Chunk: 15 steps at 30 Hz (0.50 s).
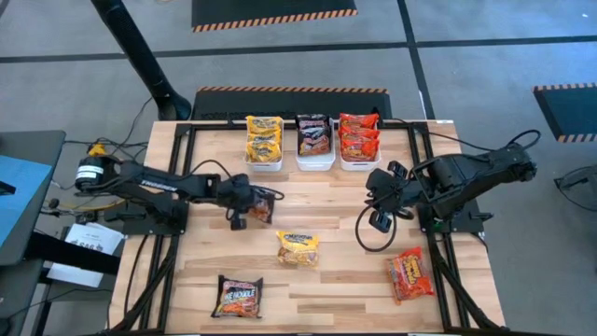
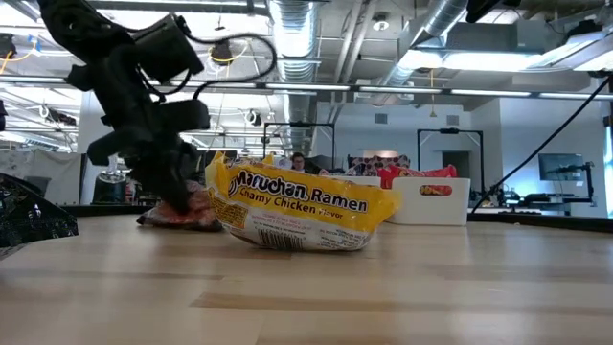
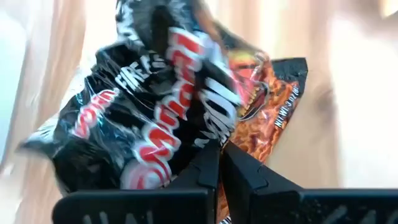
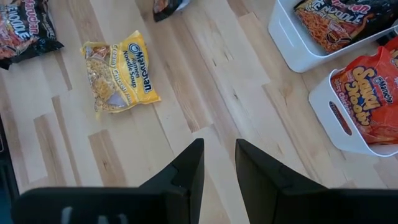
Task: Sort Maruchan noodles
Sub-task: Put the black noodle pack into the middle white bin
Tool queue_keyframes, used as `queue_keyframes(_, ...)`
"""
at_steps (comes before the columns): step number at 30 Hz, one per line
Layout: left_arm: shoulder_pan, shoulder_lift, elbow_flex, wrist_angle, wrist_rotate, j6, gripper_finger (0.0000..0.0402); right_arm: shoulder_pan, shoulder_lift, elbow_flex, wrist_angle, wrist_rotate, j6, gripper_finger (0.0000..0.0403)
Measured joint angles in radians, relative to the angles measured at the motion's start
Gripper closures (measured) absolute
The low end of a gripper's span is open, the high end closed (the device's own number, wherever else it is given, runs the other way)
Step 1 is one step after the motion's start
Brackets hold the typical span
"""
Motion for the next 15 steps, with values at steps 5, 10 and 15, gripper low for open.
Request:
queue_keyframes(5, -0.050, 0.000, 0.000, 0.116, -0.003, -0.008, 0.0401, 0.000, 0.000, 0.000, 0.000, -0.002, 0.002, 0.0287)
queue_keyframes(10, -0.072, -0.001, 0.001, 0.227, -0.005, -0.018, 0.0401, 0.000, 0.000, 0.000, 0.000, -0.004, 0.002, 0.0287)
queue_keyframes(15, -0.077, -0.002, 0.002, 0.320, -0.008, -0.018, 0.0401, 0.000, 0.000, 0.000, 0.039, -0.004, 0.008, 0.0287)
